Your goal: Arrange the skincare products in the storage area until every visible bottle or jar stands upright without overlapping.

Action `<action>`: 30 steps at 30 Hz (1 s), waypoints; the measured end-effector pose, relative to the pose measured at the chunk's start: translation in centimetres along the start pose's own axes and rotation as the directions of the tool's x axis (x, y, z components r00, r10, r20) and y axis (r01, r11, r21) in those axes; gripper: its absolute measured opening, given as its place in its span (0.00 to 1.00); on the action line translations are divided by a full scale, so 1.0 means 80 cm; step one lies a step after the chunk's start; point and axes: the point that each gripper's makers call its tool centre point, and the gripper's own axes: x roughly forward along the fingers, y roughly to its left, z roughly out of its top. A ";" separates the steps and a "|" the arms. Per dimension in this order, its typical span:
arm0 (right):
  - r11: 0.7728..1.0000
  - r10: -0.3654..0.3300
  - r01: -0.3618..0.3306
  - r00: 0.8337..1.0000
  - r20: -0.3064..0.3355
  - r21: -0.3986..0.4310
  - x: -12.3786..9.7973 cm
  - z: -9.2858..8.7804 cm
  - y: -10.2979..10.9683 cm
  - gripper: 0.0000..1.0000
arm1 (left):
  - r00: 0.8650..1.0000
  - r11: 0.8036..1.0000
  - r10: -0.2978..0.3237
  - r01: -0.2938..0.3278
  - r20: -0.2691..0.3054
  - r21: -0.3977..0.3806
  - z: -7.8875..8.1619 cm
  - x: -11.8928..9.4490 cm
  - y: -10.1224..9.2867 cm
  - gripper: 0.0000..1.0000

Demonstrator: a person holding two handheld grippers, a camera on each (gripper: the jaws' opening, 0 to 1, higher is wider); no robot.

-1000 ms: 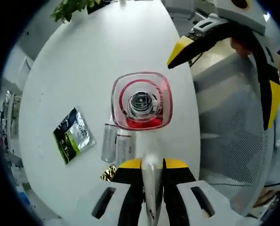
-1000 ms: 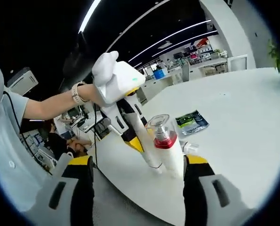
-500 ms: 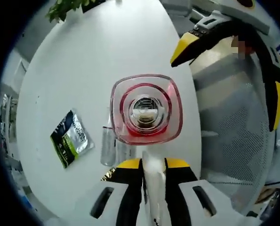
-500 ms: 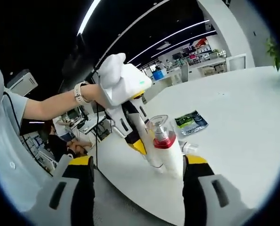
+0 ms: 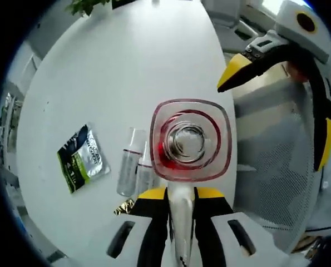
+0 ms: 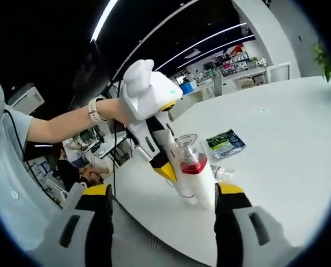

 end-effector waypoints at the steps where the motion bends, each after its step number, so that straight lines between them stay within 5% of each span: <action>1: 1.000 0.001 -0.001 1.000 -0.002 0.000 0.000 0.000 0.000 0.75 | 1.000 1.000 0.003 -0.003 0.000 0.007 0.000 0.000 -0.001 0.13; 6: 1.000 0.006 -0.006 1.000 -0.002 -0.002 0.000 0.000 0.001 0.75 | 1.000 0.998 0.001 -0.003 0.027 0.067 0.003 0.001 -0.002 0.15; 8: 1.000 0.008 -0.008 1.000 -0.001 -0.001 0.000 0.001 0.002 0.75 | 0.999 1.000 -0.009 0.008 0.042 0.018 0.005 0.002 -0.002 0.16; 17: 1.000 0.010 -0.010 1.000 -0.006 0.000 0.000 -0.002 0.003 0.75 | 0.996 1.000 -0.008 0.007 0.090 0.015 0.011 -0.004 0.005 0.31; 30: 1.000 0.016 -0.016 1.000 -0.008 -0.006 0.002 0.000 0.006 0.74 | 0.989 0.994 0.069 -0.079 0.134 0.071 0.003 -0.038 -0.004 0.20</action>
